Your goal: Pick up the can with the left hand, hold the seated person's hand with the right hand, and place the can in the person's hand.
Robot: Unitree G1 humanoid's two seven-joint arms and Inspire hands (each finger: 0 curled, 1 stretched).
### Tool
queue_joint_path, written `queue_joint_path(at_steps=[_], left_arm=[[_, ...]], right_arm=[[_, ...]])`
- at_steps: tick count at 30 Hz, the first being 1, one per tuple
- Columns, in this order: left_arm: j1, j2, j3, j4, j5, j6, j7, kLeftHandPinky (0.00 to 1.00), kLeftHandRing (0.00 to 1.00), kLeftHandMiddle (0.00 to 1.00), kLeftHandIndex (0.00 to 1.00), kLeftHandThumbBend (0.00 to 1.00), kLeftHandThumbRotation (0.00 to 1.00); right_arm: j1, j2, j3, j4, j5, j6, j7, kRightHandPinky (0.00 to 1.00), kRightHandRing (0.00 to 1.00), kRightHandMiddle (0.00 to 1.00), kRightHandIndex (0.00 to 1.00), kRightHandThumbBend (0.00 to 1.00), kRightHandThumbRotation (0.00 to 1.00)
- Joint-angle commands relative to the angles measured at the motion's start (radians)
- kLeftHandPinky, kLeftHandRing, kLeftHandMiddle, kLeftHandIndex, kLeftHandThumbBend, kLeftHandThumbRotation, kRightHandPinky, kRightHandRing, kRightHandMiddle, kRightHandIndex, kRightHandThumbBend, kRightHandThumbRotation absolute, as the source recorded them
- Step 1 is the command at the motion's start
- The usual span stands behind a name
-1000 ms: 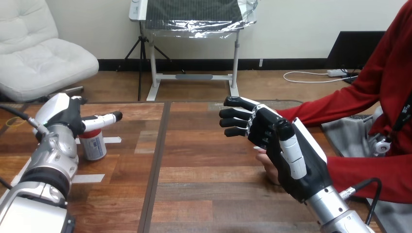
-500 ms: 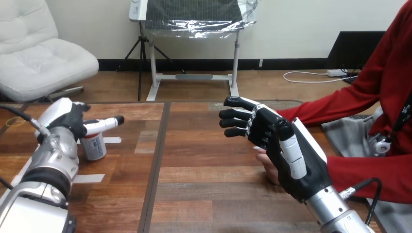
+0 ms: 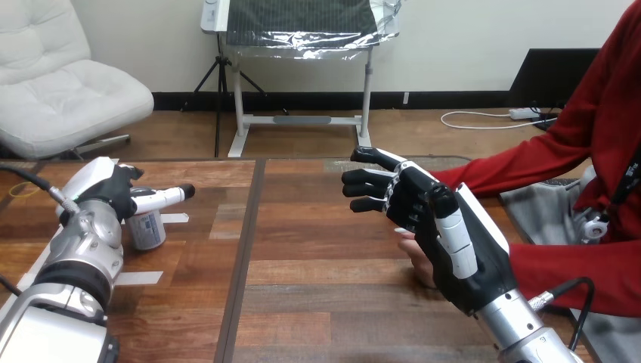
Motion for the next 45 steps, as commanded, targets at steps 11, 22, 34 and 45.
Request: queue_joint_path(at_steps=[11,22,34,45], left_arm=[[-0.05,-0.009,-0.005,-0.006,0.005,0.039,-0.044,0.77,0.84,0.86,0.86,0.72,0.64],[-0.049,-0.007,-0.005,-0.01,0.006,0.036,-0.04,0.75,0.81,0.83,0.83,0.69,0.6],[-0.052,-0.006,-0.016,-0.006,0.02,0.044,-0.033,0.72,0.77,0.79,0.8,0.68,0.57],[-0.055,-0.006,-0.016,-0.009,0.02,0.057,-0.034,0.58,0.68,0.73,0.75,0.66,0.51]], right_arm=[[-0.06,-0.01,-0.003,-0.039,0.007,-0.003,-0.004,0.74,0.77,0.77,0.84,0.83,1.0],[-0.063,-0.01,-0.004,-0.041,0.01,-0.003,-0.004,0.73,0.77,0.76,0.84,0.84,1.0],[-0.064,-0.009,-0.004,-0.04,0.007,-0.005,-0.006,0.71,0.76,0.76,0.84,0.84,1.0],[-0.068,-0.007,-0.003,-0.028,0.005,-0.012,-0.005,0.71,0.76,0.76,0.84,0.85,1.0]])
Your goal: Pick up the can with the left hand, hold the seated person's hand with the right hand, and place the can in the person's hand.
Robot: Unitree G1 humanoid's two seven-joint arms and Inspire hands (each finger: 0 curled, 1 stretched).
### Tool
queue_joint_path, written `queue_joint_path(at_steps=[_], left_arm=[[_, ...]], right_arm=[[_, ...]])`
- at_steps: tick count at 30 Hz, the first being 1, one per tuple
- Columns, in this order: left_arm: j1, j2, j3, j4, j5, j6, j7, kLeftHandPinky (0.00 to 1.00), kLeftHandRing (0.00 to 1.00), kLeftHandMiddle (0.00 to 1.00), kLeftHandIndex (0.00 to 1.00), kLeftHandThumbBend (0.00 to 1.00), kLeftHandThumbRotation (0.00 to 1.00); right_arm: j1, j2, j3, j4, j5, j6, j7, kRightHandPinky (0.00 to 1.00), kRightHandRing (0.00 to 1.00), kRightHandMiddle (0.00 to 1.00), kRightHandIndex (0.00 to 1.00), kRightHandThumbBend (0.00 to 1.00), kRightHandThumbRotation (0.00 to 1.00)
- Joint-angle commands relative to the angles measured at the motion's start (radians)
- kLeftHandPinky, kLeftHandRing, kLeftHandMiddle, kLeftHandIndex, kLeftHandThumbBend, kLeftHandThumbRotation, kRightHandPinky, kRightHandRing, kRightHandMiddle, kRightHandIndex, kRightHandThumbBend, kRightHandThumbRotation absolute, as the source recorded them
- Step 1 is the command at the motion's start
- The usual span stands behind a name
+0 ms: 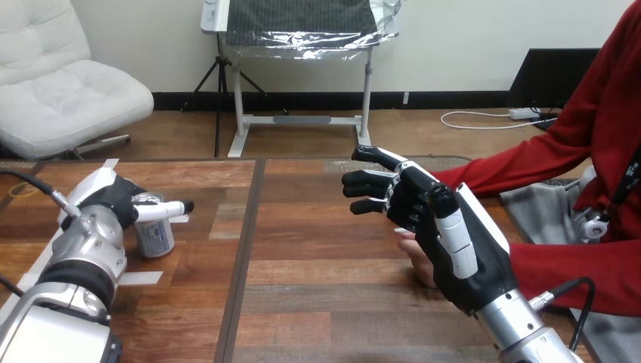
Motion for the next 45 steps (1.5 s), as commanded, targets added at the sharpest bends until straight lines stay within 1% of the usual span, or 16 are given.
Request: queue_joint_path(at_steps=[1,7,9,12,19,25,28,31,36,43,45], left_arm=[[-0.051,0.003,-0.013,-0.009,0.015,-0.004,0.011,0.57,0.68,0.73,0.75,0.66,0.51],[-0.05,0.004,-0.014,-0.01,0.017,-0.004,0.016,0.56,0.67,0.72,0.73,0.65,0.5],[-0.05,0.004,-0.014,-0.011,0.017,-0.005,0.019,0.53,0.64,0.68,0.71,0.65,0.49],[-0.049,0.004,-0.012,-0.013,0.016,-0.005,0.025,0.51,0.62,0.66,0.69,0.65,0.49],[-0.048,0.005,-0.008,-0.012,0.013,-0.008,0.041,0.5,0.59,0.62,0.65,0.65,0.47],[-0.047,0.005,-0.002,-0.014,0.008,-0.011,0.055,0.54,0.61,0.64,0.67,0.67,0.45],[-0.046,0.004,0.0,-0.015,0.006,-0.014,0.062,0.54,0.6,0.63,0.67,0.67,0.43],[-0.044,0.004,0.004,-0.016,0.002,-0.019,0.07,0.51,0.58,0.62,0.67,0.68,0.41],[-0.044,0.003,0.003,-0.018,0.003,-0.019,0.078,0.41,0.53,0.59,0.68,0.7,0.38],[-0.041,0.001,0.011,-0.017,-0.006,-0.025,0.088,0.37,0.51,0.58,0.69,0.73,0.34],[-0.042,0.001,0.012,-0.015,-0.007,-0.024,0.086,0.4,0.55,0.62,0.72,0.75,0.33]], right_arm=[[-0.068,-0.006,-0.003,-0.027,0.005,-0.012,-0.004,0.71,0.76,0.76,0.84,0.85,1.0],[-0.069,-0.006,-0.002,-0.025,0.001,-0.015,-0.005,0.7,0.76,0.76,0.84,0.85,1.0],[-0.069,-0.005,-0.002,-0.025,0.001,-0.014,-0.005,0.7,0.76,0.75,0.84,0.85,1.0],[-0.068,-0.004,-0.002,-0.023,-0.002,-0.017,-0.008,0.7,0.76,0.75,0.84,0.84,1.0],[-0.067,-0.007,-0.002,-0.027,0.0,-0.007,-0.004,0.7,0.77,0.76,0.84,0.84,1.0],[-0.068,-0.008,-0.002,-0.026,-0.001,-0.007,-0.004,0.7,0.77,0.76,0.84,0.84,1.0],[-0.069,-0.009,-0.001,-0.024,-0.002,-0.009,-0.003,0.71,0.77,0.76,0.84,0.84,1.0],[-0.068,-0.009,-0.002,-0.024,-0.004,-0.01,-0.005,0.71,0.77,0.76,0.84,0.83,1.0],[-0.067,-0.009,-0.002,-0.026,-0.003,-0.01,-0.004,0.71,0.77,0.76,0.84,0.83,1.0],[-0.066,-0.01,-0.003,-0.027,-0.002,-0.003,-0.005,0.72,0.77,0.76,0.84,0.83,1.0],[-0.067,-0.01,-0.004,-0.024,-0.003,-0.007,-0.005,0.73,0.77,0.76,0.84,0.83,1.0]])
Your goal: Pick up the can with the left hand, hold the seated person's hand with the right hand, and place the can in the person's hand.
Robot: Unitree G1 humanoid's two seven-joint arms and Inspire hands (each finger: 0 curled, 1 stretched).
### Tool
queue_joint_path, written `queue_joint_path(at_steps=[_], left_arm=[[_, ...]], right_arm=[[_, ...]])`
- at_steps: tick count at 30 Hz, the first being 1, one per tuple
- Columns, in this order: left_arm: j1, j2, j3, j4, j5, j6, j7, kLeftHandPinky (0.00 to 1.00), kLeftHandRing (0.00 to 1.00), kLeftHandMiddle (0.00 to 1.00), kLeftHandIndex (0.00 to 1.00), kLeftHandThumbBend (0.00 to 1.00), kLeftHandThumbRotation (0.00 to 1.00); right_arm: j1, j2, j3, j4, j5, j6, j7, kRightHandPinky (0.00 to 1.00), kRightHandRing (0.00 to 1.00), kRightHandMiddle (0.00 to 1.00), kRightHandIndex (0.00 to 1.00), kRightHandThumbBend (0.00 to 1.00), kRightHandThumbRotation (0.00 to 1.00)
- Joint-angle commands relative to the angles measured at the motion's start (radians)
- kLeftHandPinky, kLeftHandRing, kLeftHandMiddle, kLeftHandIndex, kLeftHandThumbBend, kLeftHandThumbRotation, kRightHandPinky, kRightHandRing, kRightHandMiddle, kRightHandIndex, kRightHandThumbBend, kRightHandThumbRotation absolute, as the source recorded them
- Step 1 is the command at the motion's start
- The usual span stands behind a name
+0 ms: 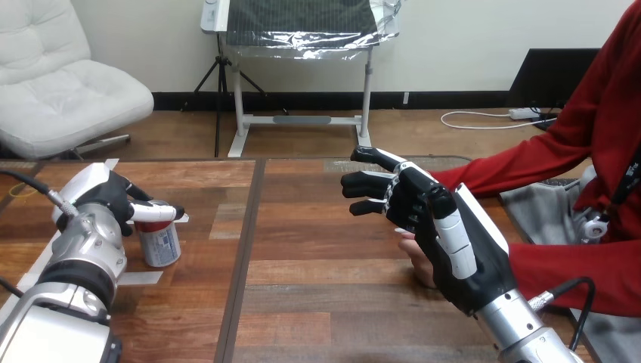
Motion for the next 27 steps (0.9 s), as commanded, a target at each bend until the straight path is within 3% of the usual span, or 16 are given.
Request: queue_joint_path(at_steps=[1,6,10,17,27], left_arm=[[-0.043,0.001,0.007,-0.015,-0.003,-0.02,0.019,0.41,0.56,0.63,0.73,0.76,0.33],[-0.047,0.0,-0.001,-0.017,0.003,-0.012,0.011,0.45,0.61,0.68,0.76,0.77,0.31],[-0.05,0.002,-0.021,-0.014,0.022,-0.007,0.004,0.56,0.72,0.76,0.8,0.79,0.32],[-0.056,0.005,-0.037,-0.016,0.039,0.0,-0.014,0.69,0.81,0.83,0.84,0.8,0.33],[-0.064,0.009,-0.053,-0.015,0.064,0.011,-0.04,0.74,0.84,0.87,0.89,0.83,0.36]], right_arm=[[-0.067,-0.01,-0.004,-0.024,0.005,-0.008,-0.004,0.73,0.77,0.76,0.84,0.83,1.0],[-0.066,-0.01,-0.004,-0.025,0.005,-0.006,-0.006,0.73,0.77,0.76,0.84,0.83,1.0],[-0.066,-0.009,-0.005,-0.024,0.001,-0.009,-0.01,0.73,0.77,0.76,0.84,0.82,1.0],[-0.067,-0.005,-0.006,-0.022,0.003,-0.013,-0.01,0.72,0.76,0.75,0.83,0.82,1.0],[-0.063,-0.008,-0.006,-0.029,0.0,-0.003,-0.013,0.7,0.76,0.75,0.83,0.82,1.0]])
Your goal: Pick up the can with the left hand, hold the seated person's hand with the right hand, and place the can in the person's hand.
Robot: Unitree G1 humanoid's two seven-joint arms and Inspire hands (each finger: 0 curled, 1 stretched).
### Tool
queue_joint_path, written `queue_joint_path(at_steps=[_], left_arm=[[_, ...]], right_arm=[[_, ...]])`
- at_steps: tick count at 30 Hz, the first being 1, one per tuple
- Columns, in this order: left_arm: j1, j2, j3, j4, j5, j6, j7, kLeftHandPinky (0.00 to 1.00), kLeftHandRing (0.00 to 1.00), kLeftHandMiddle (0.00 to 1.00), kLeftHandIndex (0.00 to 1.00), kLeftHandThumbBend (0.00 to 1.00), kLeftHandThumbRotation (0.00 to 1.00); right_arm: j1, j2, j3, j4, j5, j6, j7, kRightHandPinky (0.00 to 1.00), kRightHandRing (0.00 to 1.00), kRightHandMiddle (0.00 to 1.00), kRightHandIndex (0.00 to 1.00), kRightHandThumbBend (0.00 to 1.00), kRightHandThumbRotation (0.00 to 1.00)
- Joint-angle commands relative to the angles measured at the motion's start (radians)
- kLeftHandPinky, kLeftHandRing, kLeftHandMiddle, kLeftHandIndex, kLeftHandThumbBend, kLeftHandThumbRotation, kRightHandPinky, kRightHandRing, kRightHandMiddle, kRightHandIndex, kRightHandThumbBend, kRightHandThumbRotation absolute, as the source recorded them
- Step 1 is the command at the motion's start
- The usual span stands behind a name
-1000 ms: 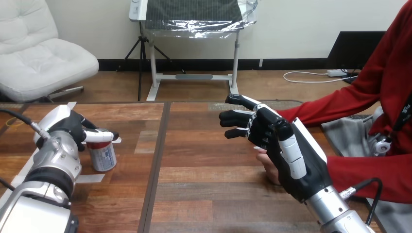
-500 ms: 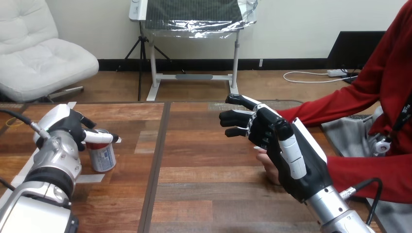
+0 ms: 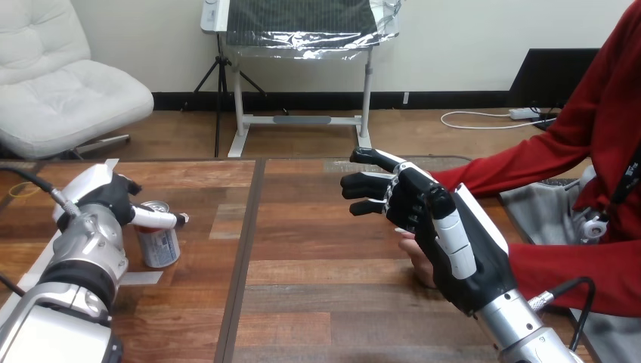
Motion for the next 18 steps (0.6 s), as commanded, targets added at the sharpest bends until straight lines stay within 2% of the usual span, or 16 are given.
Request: queue_joint_path(at_steps=[1,18], left_arm=[[-0.065,0.01,-0.019,-0.015,0.021,0.0,-0.005,0.74,0.84,0.87,0.89,0.84,0.36],[-0.074,0.016,-0.038,-0.016,0.035,0.009,-0.028,0.63,0.77,0.81,0.85,0.9,0.38]], right_arm=[[-0.063,-0.008,-0.006,-0.03,0.009,-0.002,-0.01,0.7,0.76,0.75,0.83,0.82,1.0],[-0.061,-0.007,-0.003,-0.036,0.005,0.008,-0.019,0.71,0.75,0.76,0.83,0.82,1.0]])
